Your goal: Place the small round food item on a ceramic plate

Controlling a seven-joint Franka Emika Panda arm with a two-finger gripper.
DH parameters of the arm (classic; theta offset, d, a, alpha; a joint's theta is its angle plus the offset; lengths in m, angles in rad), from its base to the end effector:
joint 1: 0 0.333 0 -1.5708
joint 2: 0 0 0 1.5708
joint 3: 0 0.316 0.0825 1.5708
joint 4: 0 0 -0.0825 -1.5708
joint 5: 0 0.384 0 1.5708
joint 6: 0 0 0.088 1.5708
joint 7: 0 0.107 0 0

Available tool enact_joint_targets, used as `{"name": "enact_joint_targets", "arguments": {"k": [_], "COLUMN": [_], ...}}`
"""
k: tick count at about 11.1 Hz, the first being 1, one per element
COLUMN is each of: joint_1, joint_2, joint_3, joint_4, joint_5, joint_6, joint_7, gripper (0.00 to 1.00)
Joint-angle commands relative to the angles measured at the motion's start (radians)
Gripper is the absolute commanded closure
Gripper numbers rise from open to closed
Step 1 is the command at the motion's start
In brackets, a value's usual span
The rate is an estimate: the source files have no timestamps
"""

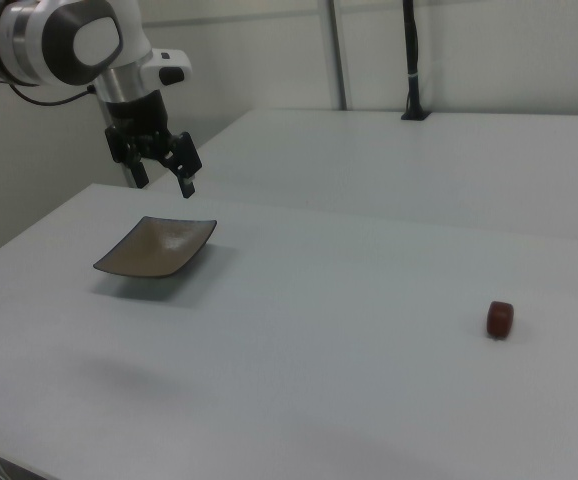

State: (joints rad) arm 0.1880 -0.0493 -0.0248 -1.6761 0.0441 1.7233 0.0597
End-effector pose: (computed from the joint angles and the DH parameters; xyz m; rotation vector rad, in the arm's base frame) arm 0.5448 0.0935 0.6156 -3.0791 -0.1523 -0.1402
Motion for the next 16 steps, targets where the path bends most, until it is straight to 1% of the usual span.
{"name": "enact_joint_targets", "arguments": {"k": [1,5,7,8,9,10,13,16], "joint_1": [-0.007,-0.013,-0.041,-0.07,-0.091,-0.108,-0.18,-0.266], "joint_2": [-0.006,0.002,0.023,0.034,0.069,0.116,0.227,0.31], "joint_3": [-0.004,-0.004,-0.001,-0.001,-0.001,-0.001,-0.001,-0.001], "joint_4": [-0.005,0.013,0.032,0.033,0.059,0.118,0.235,0.243], "joint_5": [0.02,0.008,-0.012,-0.024,-0.026,-0.026,-0.024,-0.021], "joint_6": [0.025,0.015,0.016,0.024,0.025,0.024,0.05,0.25], "joint_7": [-0.017,-0.021,-0.037,-0.061,-0.089,-0.106,-0.171,-0.242], "gripper": [0.0,0.0,0.0,0.0,0.0,0.0,0.0,0.0]}}
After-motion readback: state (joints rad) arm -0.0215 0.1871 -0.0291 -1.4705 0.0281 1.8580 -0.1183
